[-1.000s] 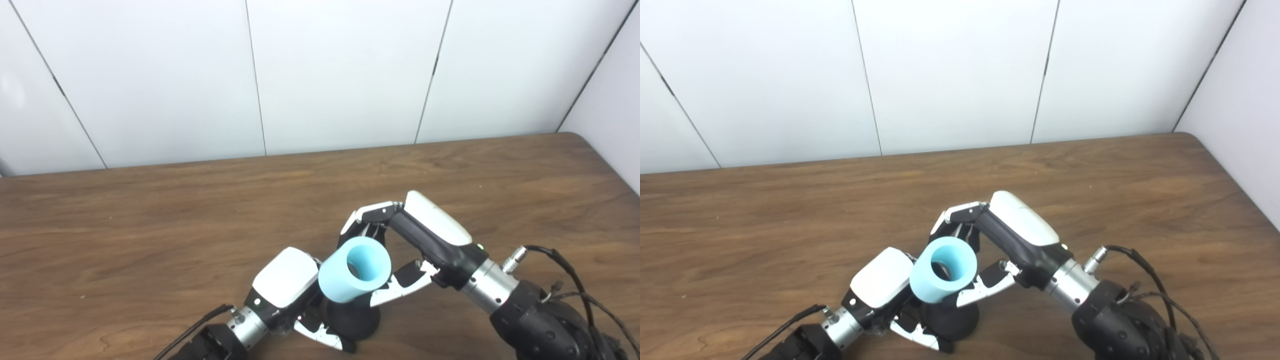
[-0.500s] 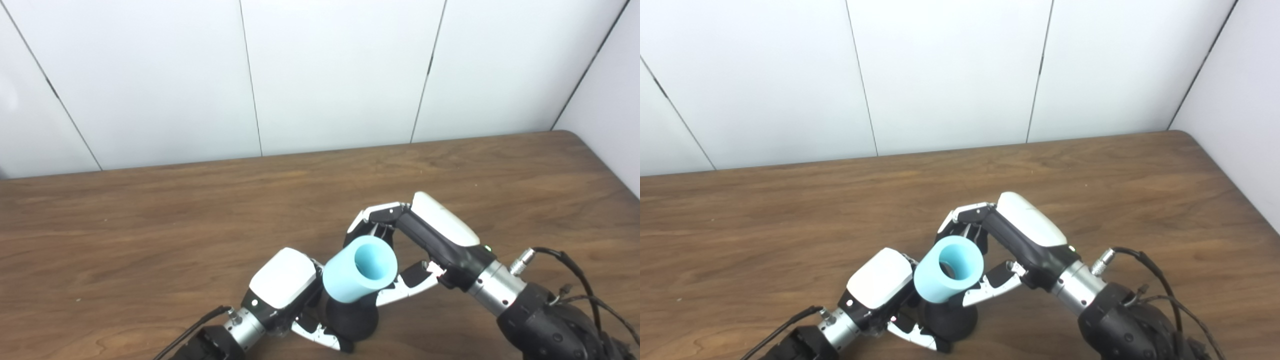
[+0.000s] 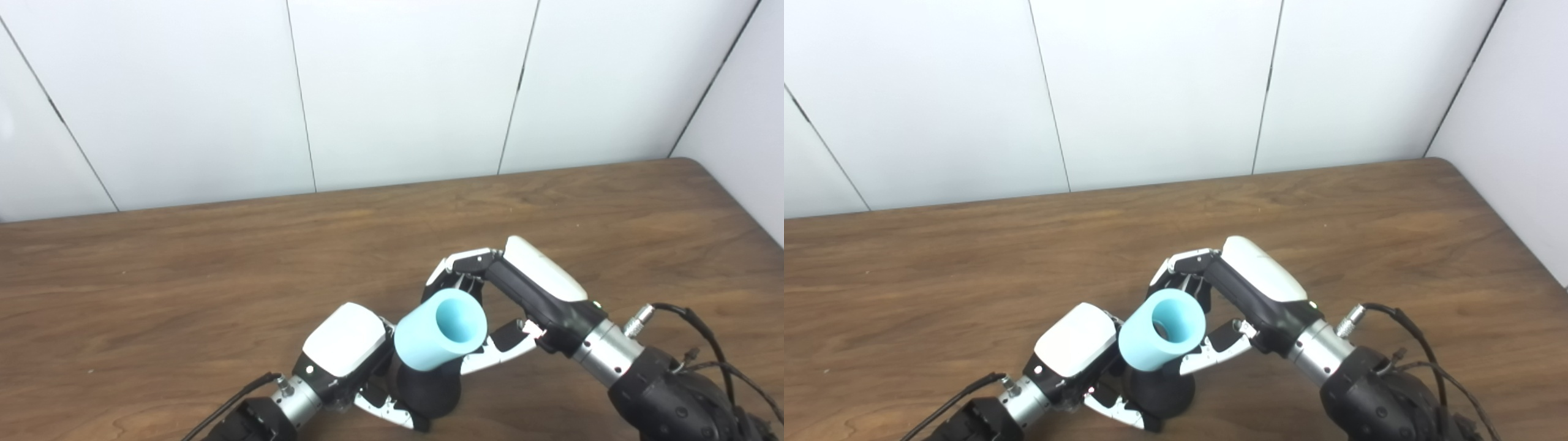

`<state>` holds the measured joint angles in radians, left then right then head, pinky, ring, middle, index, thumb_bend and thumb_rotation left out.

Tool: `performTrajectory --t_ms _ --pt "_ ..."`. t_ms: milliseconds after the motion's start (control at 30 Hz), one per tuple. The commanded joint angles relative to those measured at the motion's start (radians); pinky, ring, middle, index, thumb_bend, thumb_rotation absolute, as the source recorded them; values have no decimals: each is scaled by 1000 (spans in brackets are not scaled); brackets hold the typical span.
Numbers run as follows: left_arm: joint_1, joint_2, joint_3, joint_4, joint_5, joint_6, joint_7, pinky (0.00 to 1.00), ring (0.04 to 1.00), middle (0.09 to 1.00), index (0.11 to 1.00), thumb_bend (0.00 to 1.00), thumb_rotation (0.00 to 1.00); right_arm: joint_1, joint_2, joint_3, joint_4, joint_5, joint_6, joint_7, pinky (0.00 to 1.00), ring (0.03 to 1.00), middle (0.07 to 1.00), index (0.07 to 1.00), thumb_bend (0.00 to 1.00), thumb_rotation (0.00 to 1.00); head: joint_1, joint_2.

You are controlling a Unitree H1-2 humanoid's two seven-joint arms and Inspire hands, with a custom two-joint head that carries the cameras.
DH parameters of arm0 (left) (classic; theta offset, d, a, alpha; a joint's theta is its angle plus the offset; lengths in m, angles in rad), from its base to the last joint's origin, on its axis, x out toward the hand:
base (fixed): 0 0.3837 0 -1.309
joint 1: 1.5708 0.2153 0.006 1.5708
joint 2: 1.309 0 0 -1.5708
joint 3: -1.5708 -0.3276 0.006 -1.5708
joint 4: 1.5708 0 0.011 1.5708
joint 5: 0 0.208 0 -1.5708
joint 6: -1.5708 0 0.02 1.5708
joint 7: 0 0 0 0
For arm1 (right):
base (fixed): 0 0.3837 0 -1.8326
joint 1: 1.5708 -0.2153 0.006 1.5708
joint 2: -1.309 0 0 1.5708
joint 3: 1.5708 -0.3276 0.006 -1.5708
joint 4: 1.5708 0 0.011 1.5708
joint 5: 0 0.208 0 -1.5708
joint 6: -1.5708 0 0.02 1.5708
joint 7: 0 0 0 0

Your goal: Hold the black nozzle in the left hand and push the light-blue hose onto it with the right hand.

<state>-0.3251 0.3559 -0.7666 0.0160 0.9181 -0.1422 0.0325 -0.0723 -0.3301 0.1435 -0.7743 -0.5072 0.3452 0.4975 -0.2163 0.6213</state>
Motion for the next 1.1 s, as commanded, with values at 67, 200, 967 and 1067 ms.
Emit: performTrajectory --t_ms 67,200,967,1067 --pt "88 91 -67 60 91 47 -254 80 140 209 473 521 39 -27 -20 -19 -63 -20 -4 -2 328 429 510 501 497 0 0 1" --pt "87 88 -65 35 92 58 -266 79 139 208 472 523 43 -23 -16 -15 -63 -29 -6 -1 323 428 514 506 496 0 -1 2" --pt "130 29 11 -16 21 76 -236 676 713 720 715 1000 457 -13 -7 -15 -61 -28 -13 3 318 424 514 511 495 0 -1 1" --pt "137 16 24 -17 14 77 -232 688 718 718 711 1000 458 -15 -6 -13 -62 -29 -11 5 319 424 514 509 496 0 -1 1"
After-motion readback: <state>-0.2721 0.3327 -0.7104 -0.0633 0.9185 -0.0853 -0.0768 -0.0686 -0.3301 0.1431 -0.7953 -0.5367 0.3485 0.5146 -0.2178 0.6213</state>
